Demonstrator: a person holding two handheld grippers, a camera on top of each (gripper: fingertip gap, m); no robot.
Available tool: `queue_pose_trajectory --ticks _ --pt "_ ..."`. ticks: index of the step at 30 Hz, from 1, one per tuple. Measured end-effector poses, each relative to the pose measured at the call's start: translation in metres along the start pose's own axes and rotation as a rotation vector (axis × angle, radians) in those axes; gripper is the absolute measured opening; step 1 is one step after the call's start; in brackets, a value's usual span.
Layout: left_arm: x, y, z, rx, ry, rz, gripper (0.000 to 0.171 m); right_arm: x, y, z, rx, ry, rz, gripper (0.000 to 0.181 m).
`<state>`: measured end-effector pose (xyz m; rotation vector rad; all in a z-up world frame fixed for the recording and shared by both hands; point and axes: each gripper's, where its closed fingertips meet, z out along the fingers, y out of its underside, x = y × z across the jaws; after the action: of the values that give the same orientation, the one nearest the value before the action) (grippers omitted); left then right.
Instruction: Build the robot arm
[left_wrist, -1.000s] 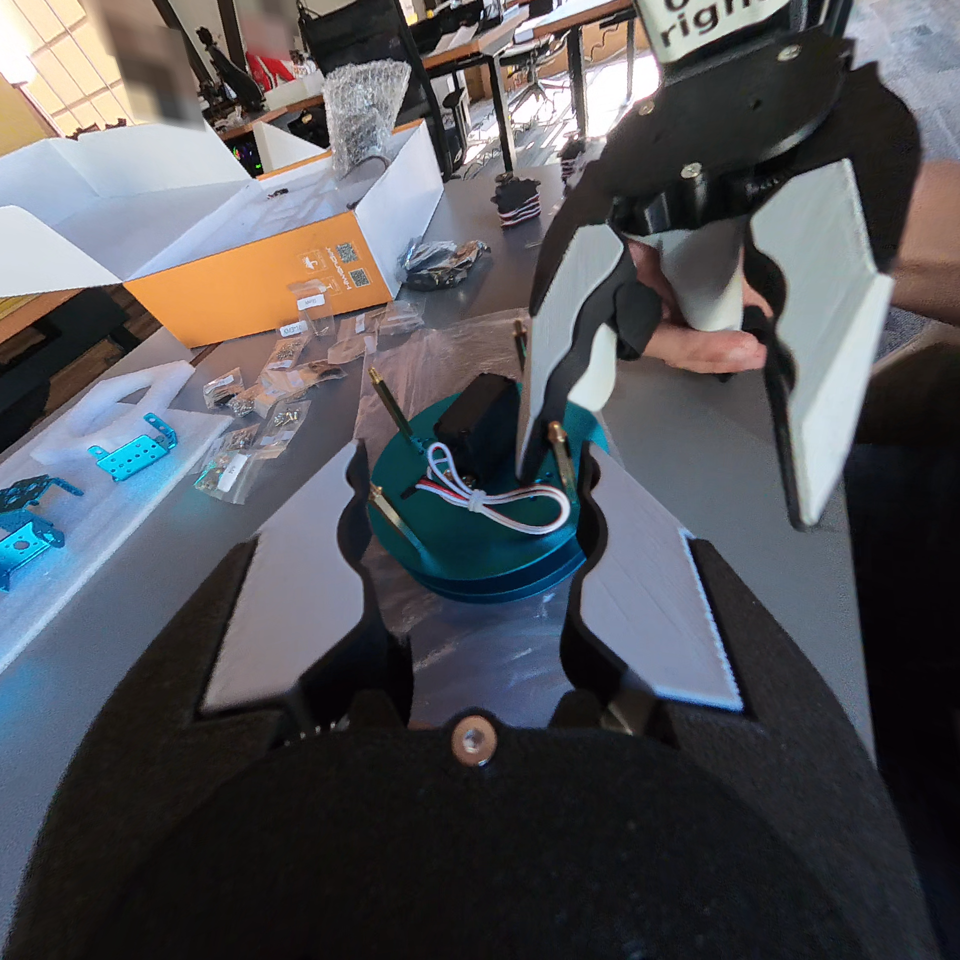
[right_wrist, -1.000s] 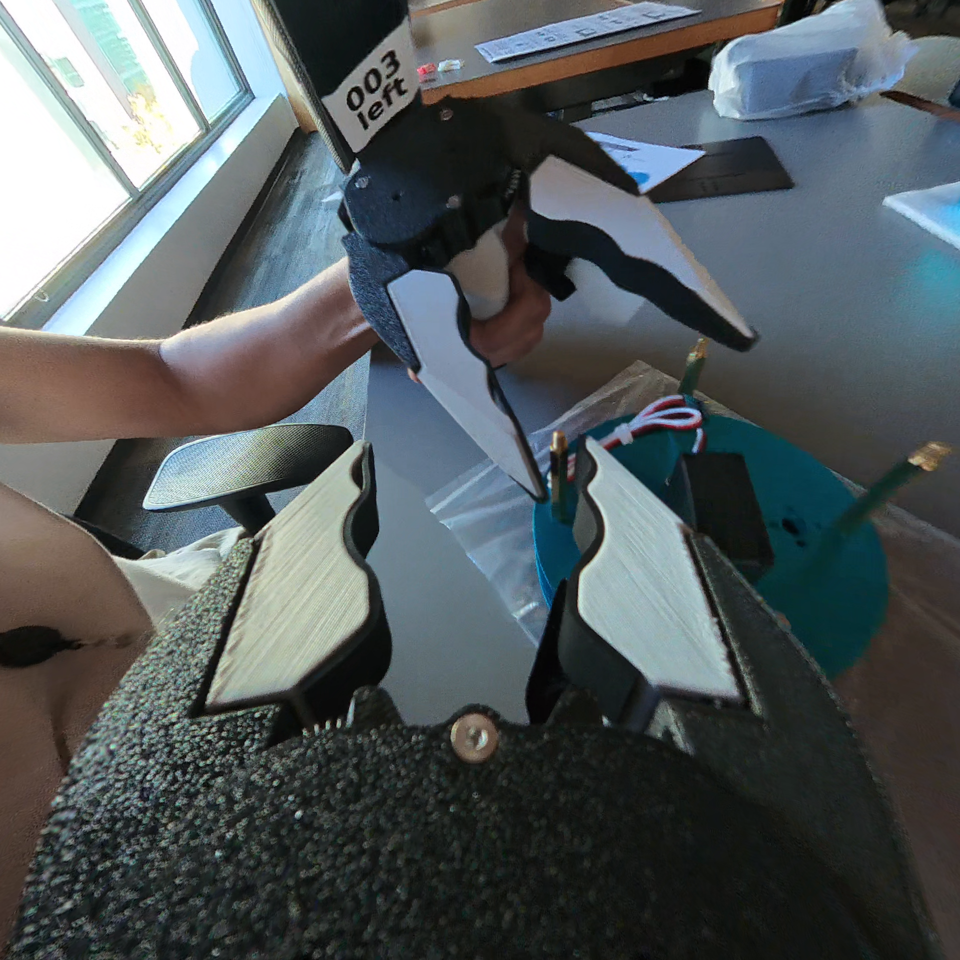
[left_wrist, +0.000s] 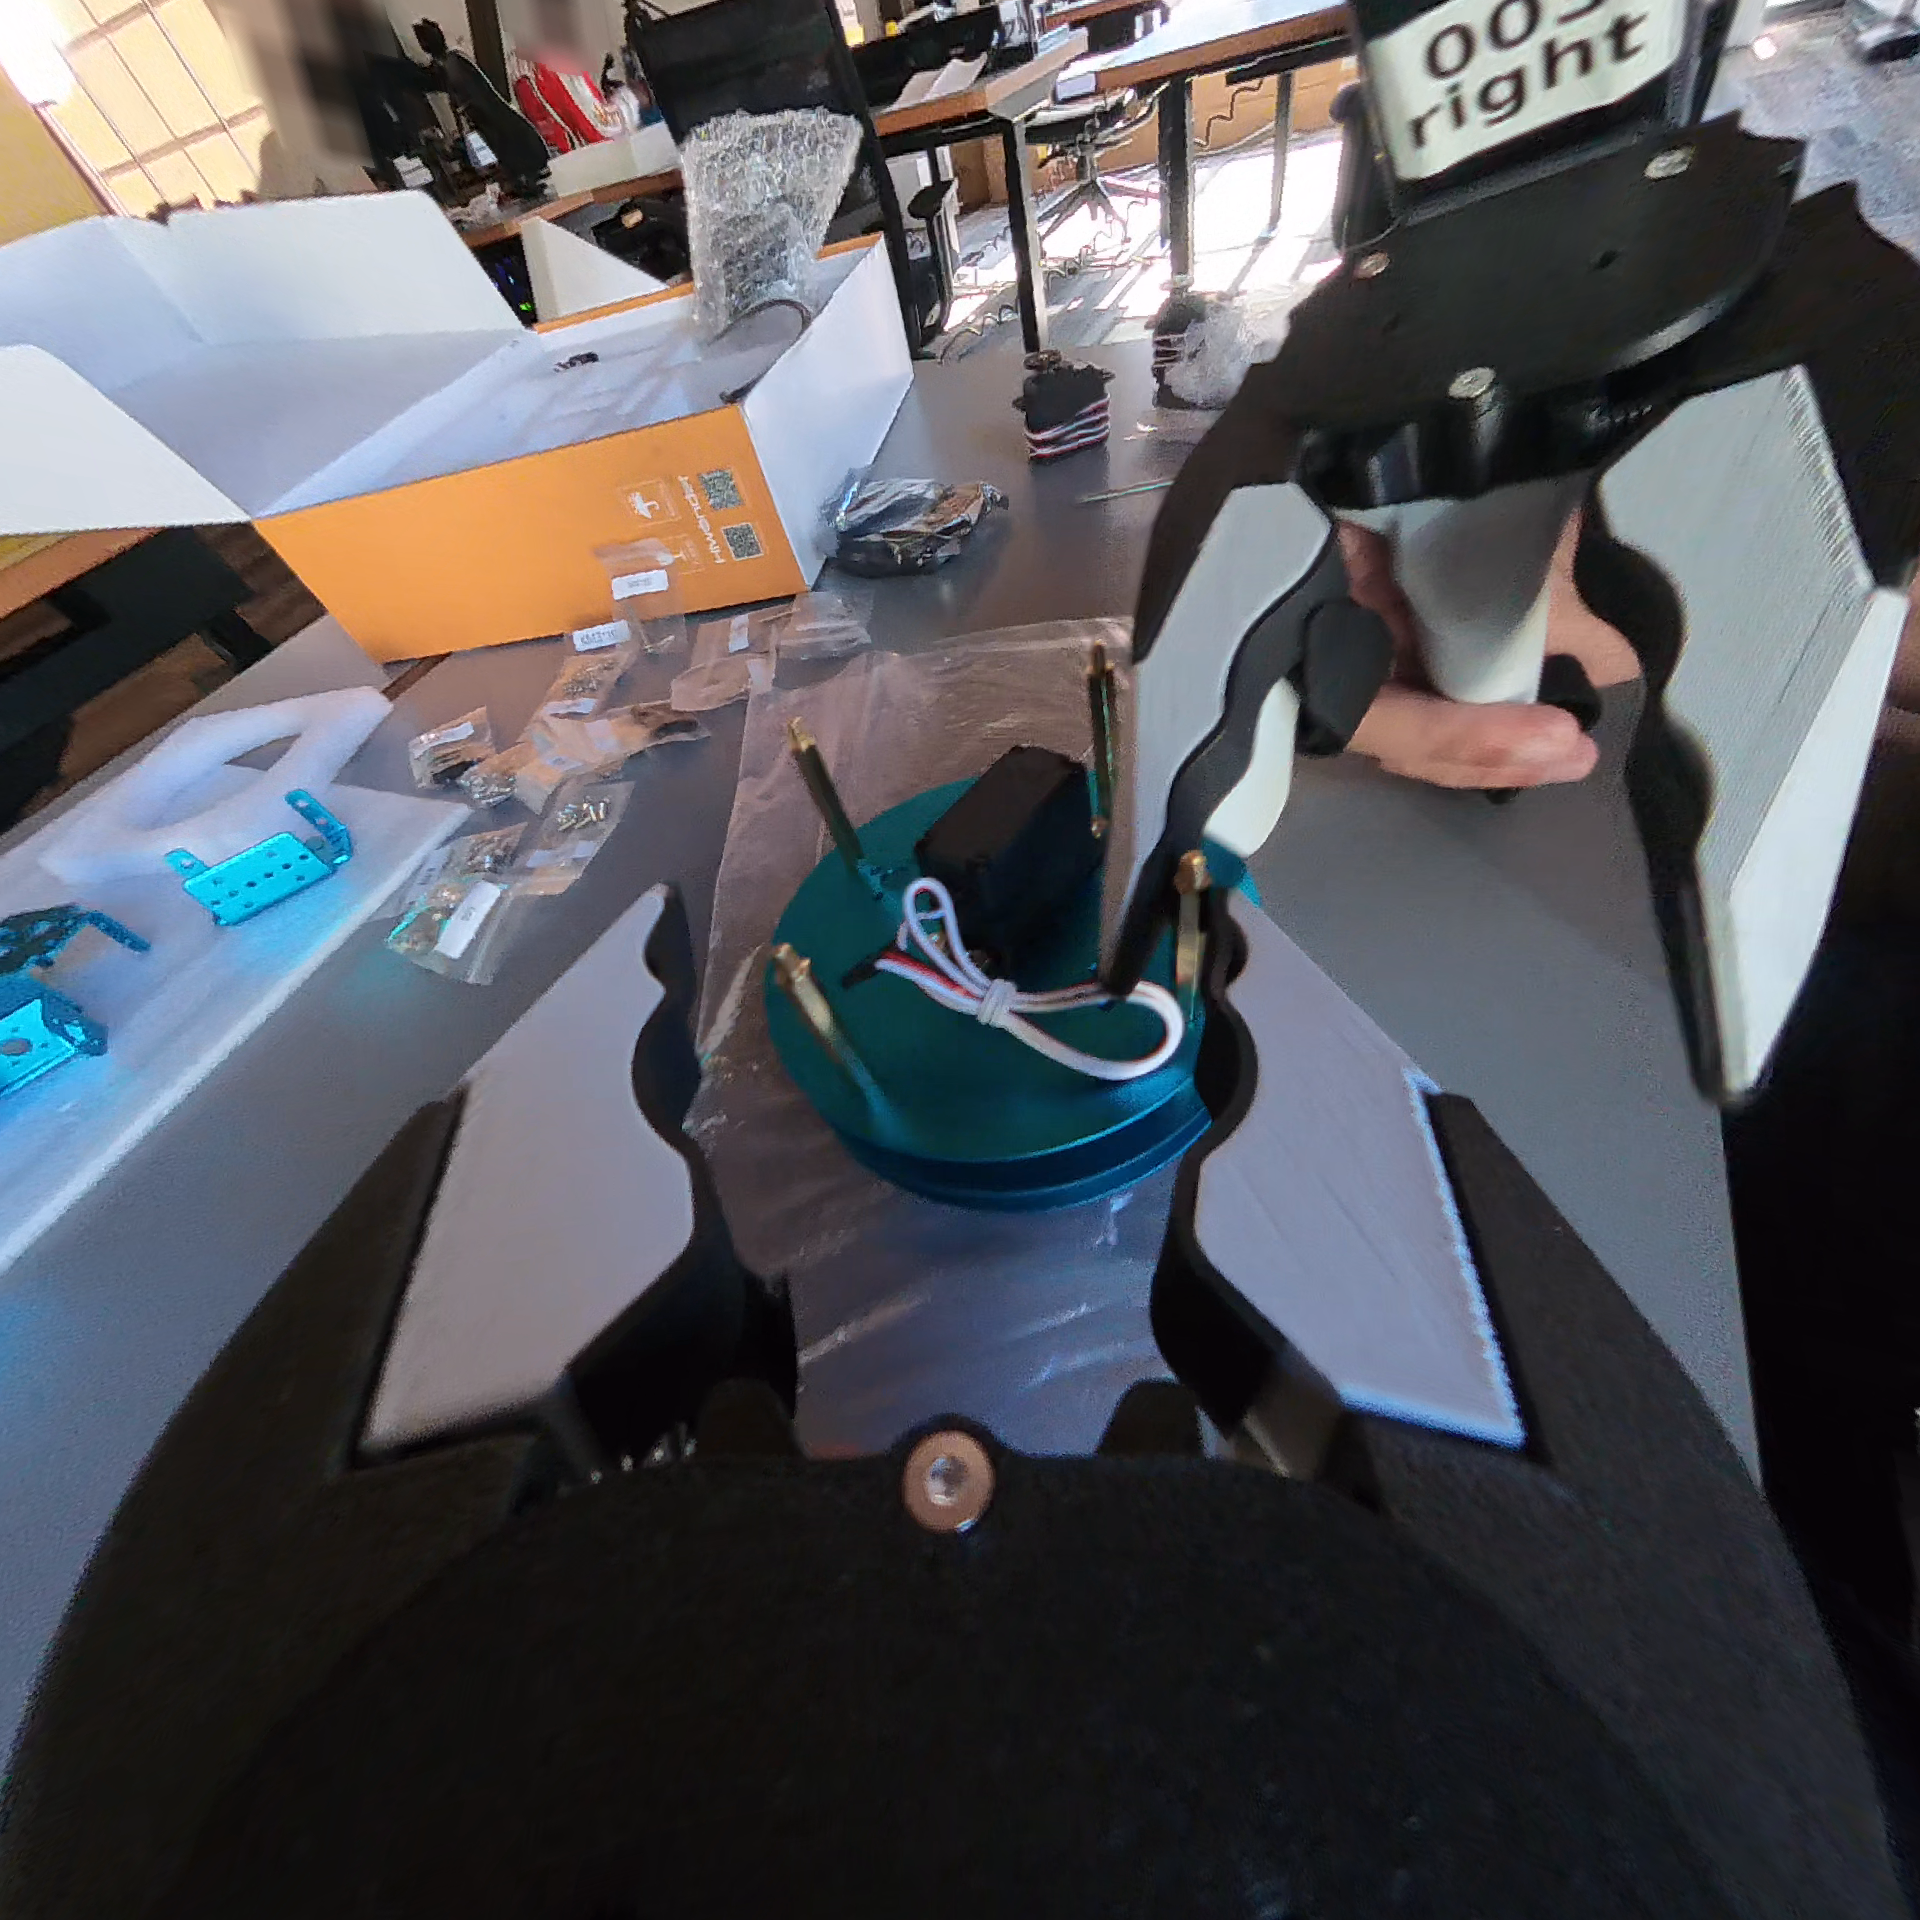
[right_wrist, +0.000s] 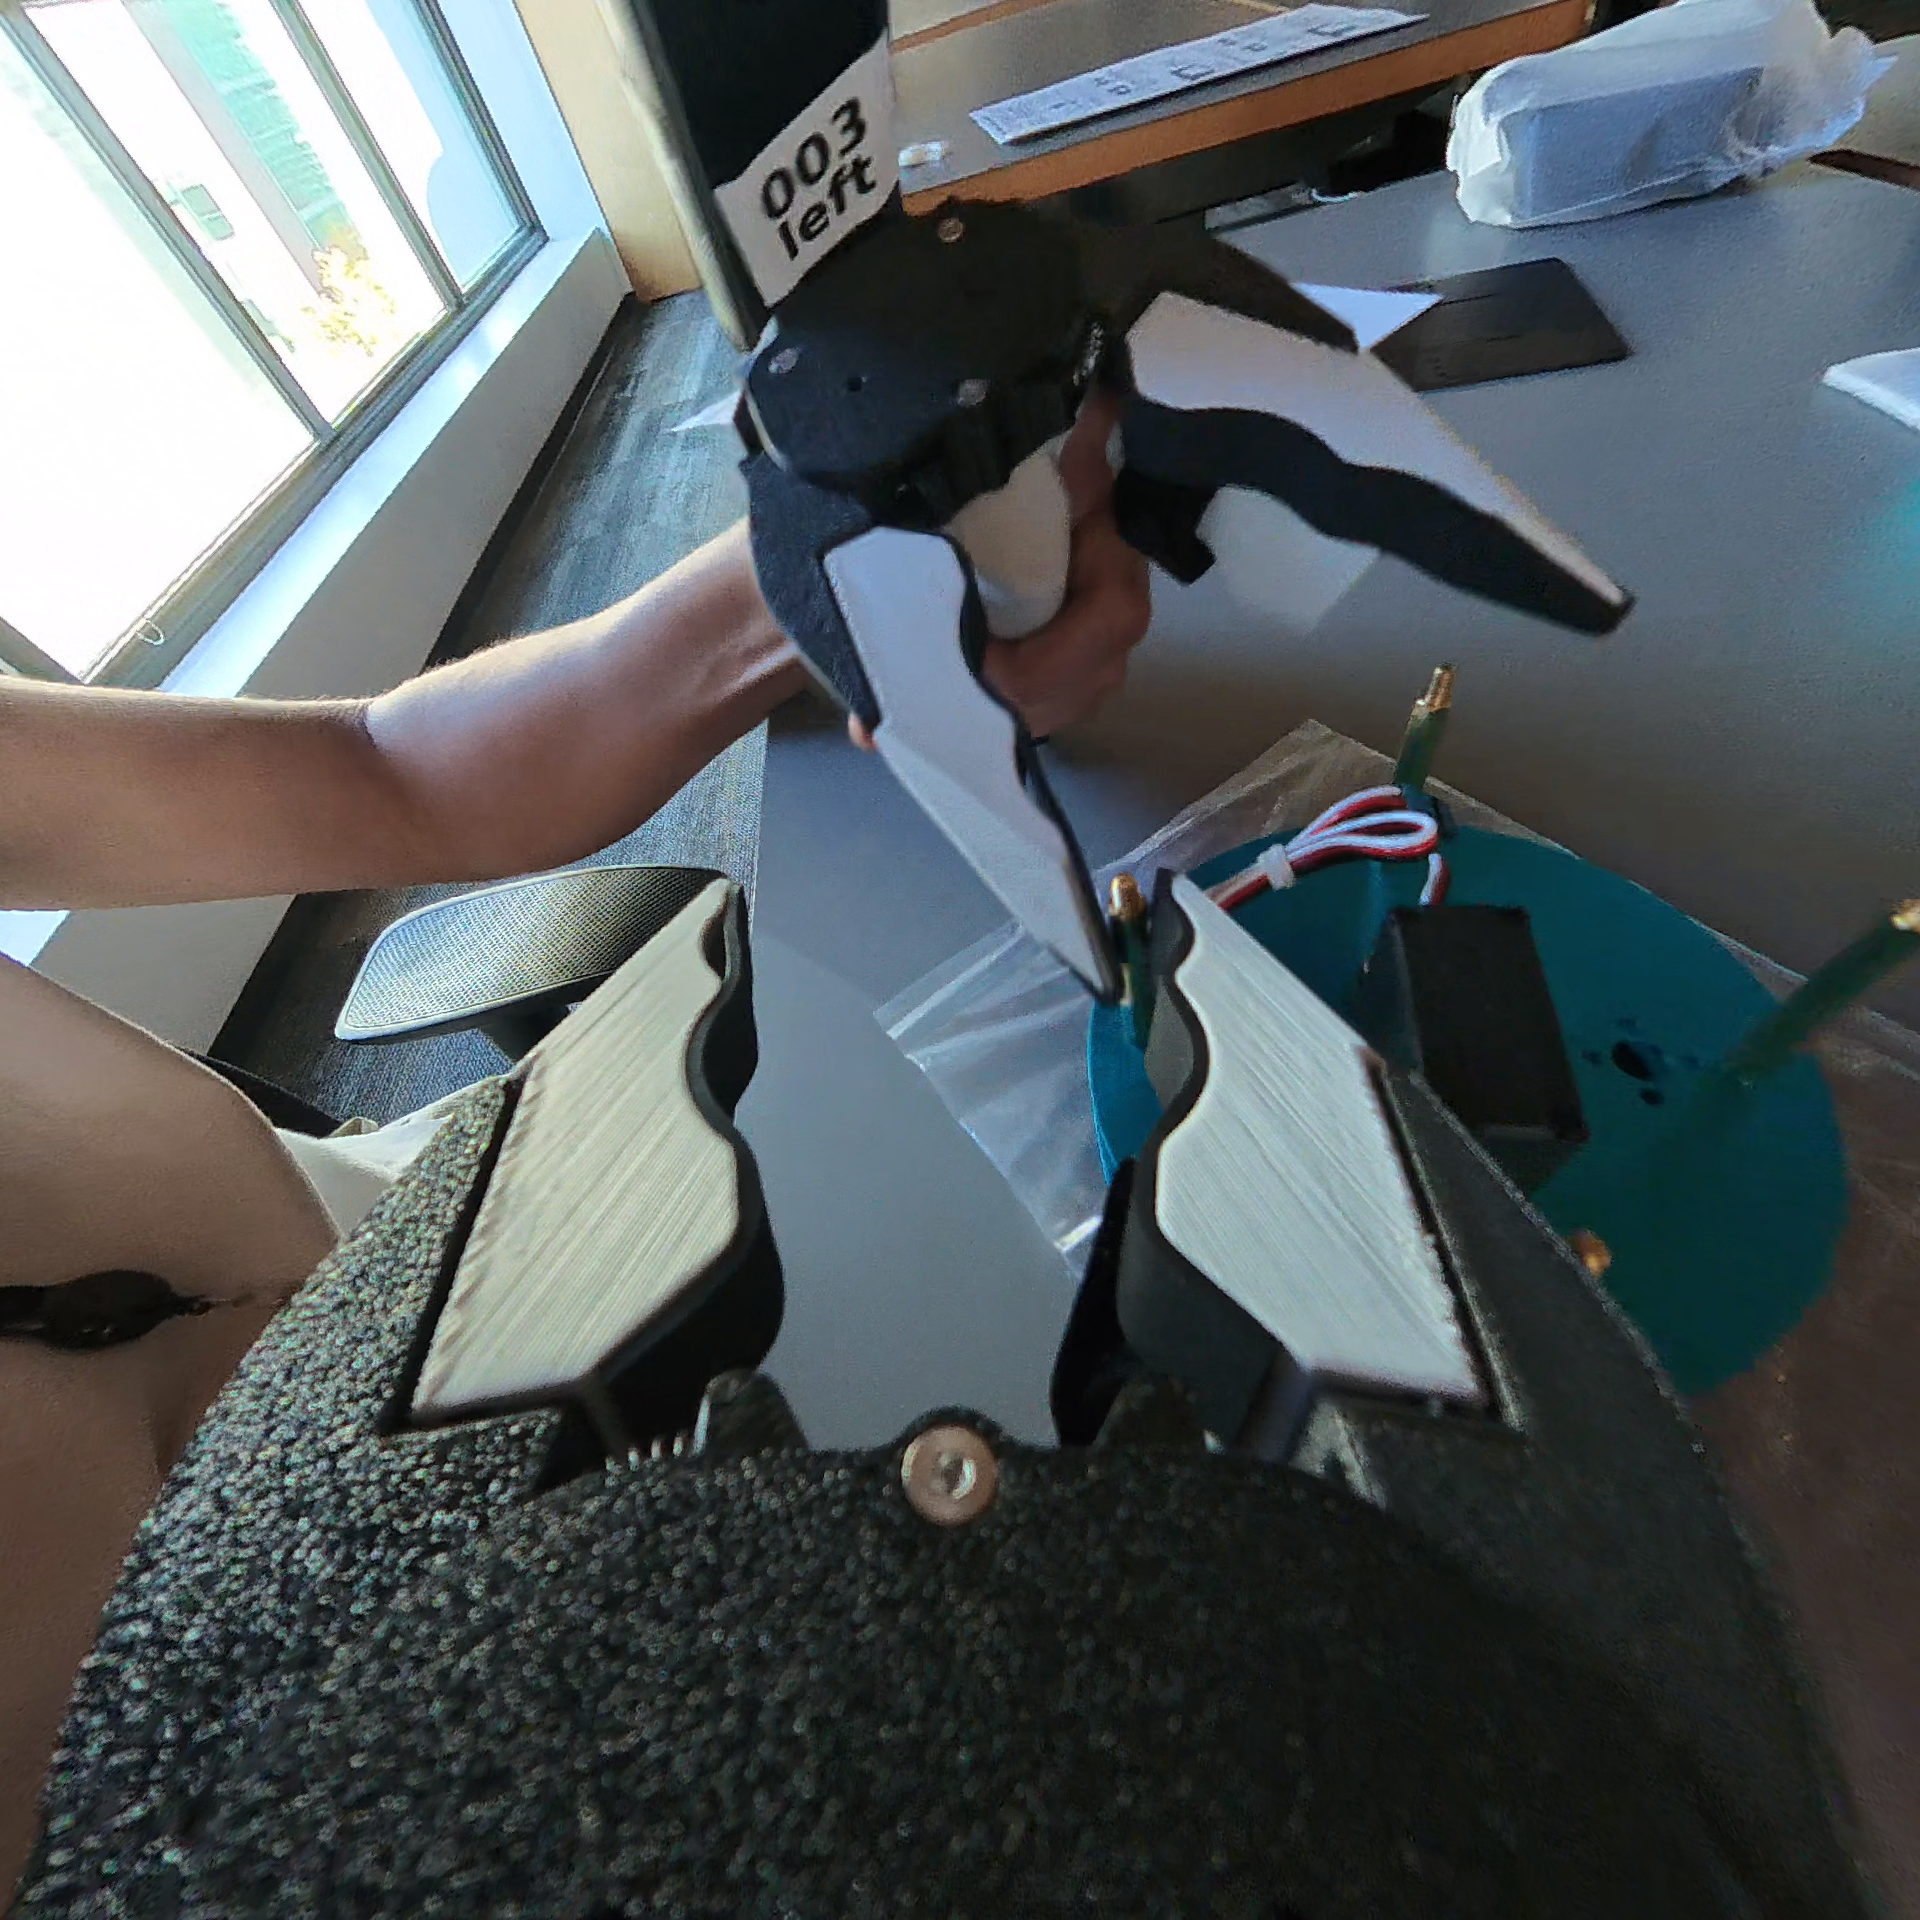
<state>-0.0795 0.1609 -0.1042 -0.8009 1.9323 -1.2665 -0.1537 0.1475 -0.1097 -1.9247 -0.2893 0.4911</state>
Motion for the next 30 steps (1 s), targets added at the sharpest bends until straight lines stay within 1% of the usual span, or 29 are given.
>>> queue_pose_trajectory --ticks 1,2,3,4,6,8,11,13,14,16,18,20,21,22,24,26,27,29,30 --pt "-0.006 0.003 -0.004 -0.006 0.0 -0.017 0.1 0.0 0.001 -0.006 0.001 0.005 0.004 0.077" --pt "-0.013 0.007 -0.01 -0.011 -0.011 -0.037 0.1 -0.002 0.003 -0.014 0.005 0.003 0.012 0.075" --pt "-0.022 0.013 -0.018 -0.015 -0.04 -0.045 0.091 -0.004 0.004 -0.023 0.014 -0.001 0.017 0.065" --pt "-0.025 0.016 -0.026 -0.004 -0.049 -0.056 0.091 -0.006 0.003 -0.032 0.034 -0.007 0.016 0.06" --pt "-0.02 0.012 -0.038 0.048 -0.024 -0.086 0.091 0.004 0.006 -0.042 0.035 0.057 0.015 0.068" --pt "-0.009 0.005 -0.034 0.062 -0.014 -0.057 0.091 0.009 0.006 -0.036 0.028 0.071 0.01 0.077" --pt "0.011 -0.001 -0.005 0.028 0.033 -0.019 0.092 0.007 0.001 -0.009 0.013 0.032 0.002 0.084" --pt "0.008 -0.002 0.008 -0.005 0.013 0.005 0.092 0.001 0.003 0.003 -0.016 0.005 -0.009 0.083" --pt "0.003 0.0 0.008 -0.018 0.001 0.005 0.095 -0.002 0.003 0.002 -0.018 0.006 -0.016 0.083" --pt "-0.007 0.005 -0.003 -0.029 -0.004 -0.018 0.105 -0.005 0.007 -0.009 -0.032 0.013 -0.015 0.083" --pt "-0.02 0.013 -0.022 -0.019 -0.041 -0.037 0.094 -0.009 0.007 -0.028 -0.015 0.013 -0.016 0.071" --pt "-0.02 0.013 -0.038 0.028 -0.024 -0.072 0.094 -0.002 0.006 -0.038 -0.004 0.063 -0.023 0.076" --pt "-0.016 0.01 -0.04 0.05 -0.011 -0.08 0.094 0.001 0.006 -0.037 -0.009 0.071 -0.023 0.077" --pt "-0.011 0.008 -0.037 0.055 0.0 -0.075 0.094 0.001 0.005 -0.03 -0.012 0.059 -0.019 0.079" --pt "0.002 0.004 -0.021 0.038 0.026 -0.047 0.095 0.0 0.004 -0.009 -0.024 0.04 -0.029 0.084" --pt "0.008 0.003 -0.004 0.006 0.032 -0.016 0.095 0.001 0.003 0.008 -0.037 0.04 -0.031 0.083" --pt "0.005 0.005 0.0 -0.016 0.018 -0.001 0.094 -0.001 0.001 0.009 -0.03 0.035 -0.024 0.083" --pt "-0.007 0.012 -0.005 -0.041 -0.004 -0.015 0.106 -0.004 0.004 0.0 -0.039 0.029 -0.011 0.083" --pt "-0.015 0.016 -0.012 -0.039 -0.017 -0.039 0.095 -0.006 0.006 -0.008 -0.038 0.028 -0.005 0.081"
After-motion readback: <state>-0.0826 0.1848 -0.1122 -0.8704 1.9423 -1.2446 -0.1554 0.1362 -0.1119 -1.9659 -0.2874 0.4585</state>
